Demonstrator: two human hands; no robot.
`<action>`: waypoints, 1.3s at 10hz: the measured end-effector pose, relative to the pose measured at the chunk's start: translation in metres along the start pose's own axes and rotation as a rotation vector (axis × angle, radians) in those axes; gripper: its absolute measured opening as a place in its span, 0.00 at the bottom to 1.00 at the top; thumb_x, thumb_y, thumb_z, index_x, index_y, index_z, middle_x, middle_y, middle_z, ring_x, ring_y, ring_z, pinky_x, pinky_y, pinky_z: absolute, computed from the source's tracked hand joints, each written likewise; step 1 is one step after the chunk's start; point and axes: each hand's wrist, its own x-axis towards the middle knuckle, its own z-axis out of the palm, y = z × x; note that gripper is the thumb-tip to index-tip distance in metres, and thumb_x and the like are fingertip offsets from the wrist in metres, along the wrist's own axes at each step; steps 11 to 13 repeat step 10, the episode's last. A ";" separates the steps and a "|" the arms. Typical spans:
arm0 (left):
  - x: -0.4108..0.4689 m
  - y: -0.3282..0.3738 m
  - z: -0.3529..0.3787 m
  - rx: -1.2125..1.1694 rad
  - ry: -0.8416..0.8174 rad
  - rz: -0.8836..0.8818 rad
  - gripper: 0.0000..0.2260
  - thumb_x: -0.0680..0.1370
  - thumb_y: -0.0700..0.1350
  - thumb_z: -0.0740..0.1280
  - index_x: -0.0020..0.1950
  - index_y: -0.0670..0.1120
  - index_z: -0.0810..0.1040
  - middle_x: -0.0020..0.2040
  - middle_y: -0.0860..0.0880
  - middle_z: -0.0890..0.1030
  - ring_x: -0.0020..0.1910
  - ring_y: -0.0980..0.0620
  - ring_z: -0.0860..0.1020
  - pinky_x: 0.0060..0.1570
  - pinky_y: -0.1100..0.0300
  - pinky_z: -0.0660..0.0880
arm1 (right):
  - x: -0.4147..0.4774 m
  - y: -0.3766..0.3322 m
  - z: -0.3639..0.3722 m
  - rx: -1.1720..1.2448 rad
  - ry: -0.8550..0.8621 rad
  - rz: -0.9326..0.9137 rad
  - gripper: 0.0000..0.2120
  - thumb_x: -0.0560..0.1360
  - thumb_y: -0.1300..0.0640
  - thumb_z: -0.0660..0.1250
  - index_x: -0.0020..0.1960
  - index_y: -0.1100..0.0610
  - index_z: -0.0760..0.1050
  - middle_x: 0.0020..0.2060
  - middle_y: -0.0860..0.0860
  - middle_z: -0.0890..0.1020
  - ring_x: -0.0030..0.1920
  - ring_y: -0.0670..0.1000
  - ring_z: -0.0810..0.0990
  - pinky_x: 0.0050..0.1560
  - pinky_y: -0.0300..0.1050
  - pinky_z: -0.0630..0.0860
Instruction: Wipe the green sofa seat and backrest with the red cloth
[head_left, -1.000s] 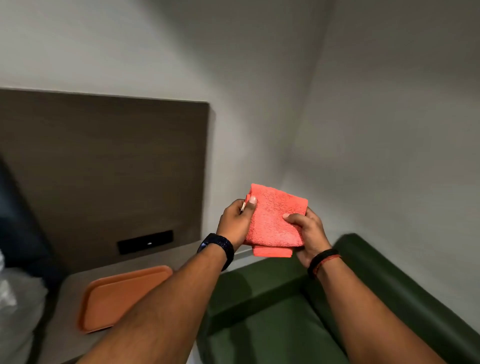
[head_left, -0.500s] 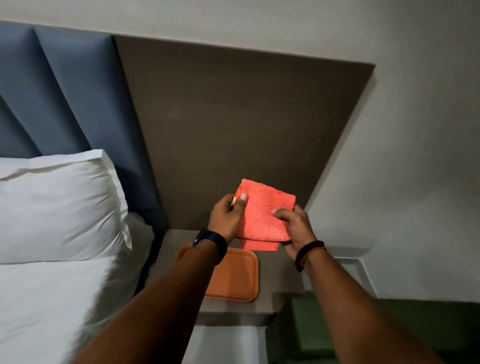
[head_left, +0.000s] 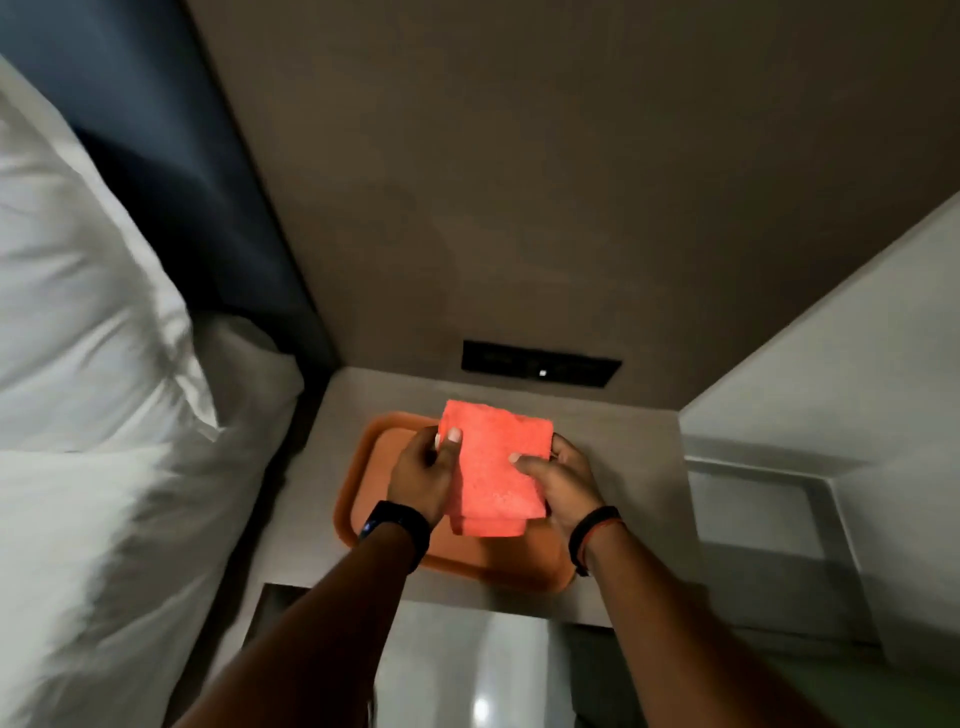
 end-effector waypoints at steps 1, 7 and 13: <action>0.030 -0.064 0.009 0.020 -0.026 -0.092 0.09 0.78 0.56 0.60 0.48 0.53 0.76 0.44 0.54 0.80 0.46 0.52 0.77 0.47 0.54 0.73 | 0.040 0.058 0.007 -0.019 0.029 0.038 0.12 0.70 0.69 0.68 0.45 0.53 0.79 0.44 0.50 0.83 0.48 0.54 0.81 0.50 0.50 0.78; 0.097 -0.179 0.022 0.398 -0.032 -0.290 0.17 0.77 0.53 0.64 0.62 0.46 0.73 0.59 0.41 0.79 0.59 0.39 0.75 0.56 0.53 0.69 | 0.112 0.163 0.027 -0.373 0.216 0.127 0.09 0.67 0.62 0.74 0.43 0.52 0.77 0.43 0.50 0.82 0.44 0.51 0.78 0.49 0.45 0.76; 0.083 -0.167 0.027 0.604 -0.055 -0.185 0.30 0.72 0.59 0.68 0.70 0.47 0.65 0.66 0.41 0.70 0.63 0.38 0.69 0.62 0.46 0.68 | 0.098 0.146 0.019 -0.455 0.444 0.032 0.14 0.67 0.49 0.73 0.50 0.50 0.74 0.43 0.45 0.78 0.45 0.47 0.75 0.48 0.39 0.68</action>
